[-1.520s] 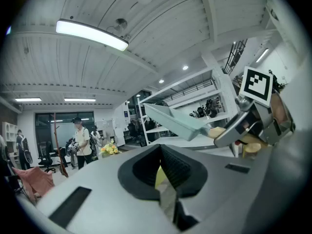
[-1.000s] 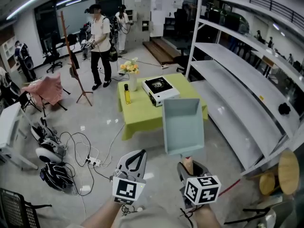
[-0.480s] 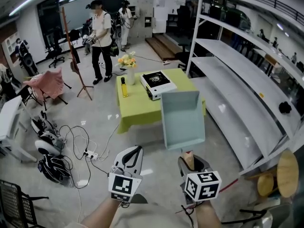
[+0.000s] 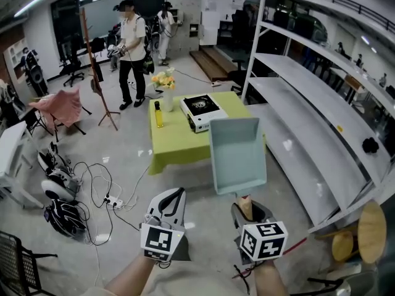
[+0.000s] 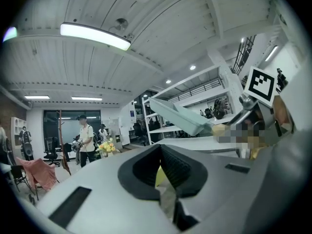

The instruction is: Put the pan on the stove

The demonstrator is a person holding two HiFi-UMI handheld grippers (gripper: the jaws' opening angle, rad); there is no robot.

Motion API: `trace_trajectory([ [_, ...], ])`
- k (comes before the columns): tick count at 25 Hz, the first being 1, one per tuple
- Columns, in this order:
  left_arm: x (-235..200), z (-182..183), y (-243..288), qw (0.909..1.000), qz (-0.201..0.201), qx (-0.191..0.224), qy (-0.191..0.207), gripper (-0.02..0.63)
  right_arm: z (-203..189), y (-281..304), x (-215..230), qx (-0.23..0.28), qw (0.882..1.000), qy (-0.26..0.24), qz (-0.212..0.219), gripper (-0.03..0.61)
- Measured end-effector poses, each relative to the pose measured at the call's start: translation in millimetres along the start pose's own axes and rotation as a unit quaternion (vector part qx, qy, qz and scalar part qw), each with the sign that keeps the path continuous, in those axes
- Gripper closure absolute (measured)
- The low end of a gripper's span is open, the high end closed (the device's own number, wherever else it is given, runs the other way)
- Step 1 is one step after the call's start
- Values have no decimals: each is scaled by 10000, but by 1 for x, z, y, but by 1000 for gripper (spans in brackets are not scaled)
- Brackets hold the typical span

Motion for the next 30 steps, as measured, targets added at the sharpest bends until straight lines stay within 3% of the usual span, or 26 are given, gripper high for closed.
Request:
trace_trajectory([
  [13, -41, -27, 77, 9997, -160, 96, 160, 607, 16, 91, 23, -73, 9999, -37, 103, 413],
  [30, -178, -55, 235, 9983, -389, -431, 61, 607, 96, 279, 53, -647, 9976, 230, -57, 413],
])
Point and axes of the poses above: the fingertips, and each gripper's own axes: y forward along the fingers, x to its right, z out of its top, the point moved 9 cm from there along -y, backward along the fingers
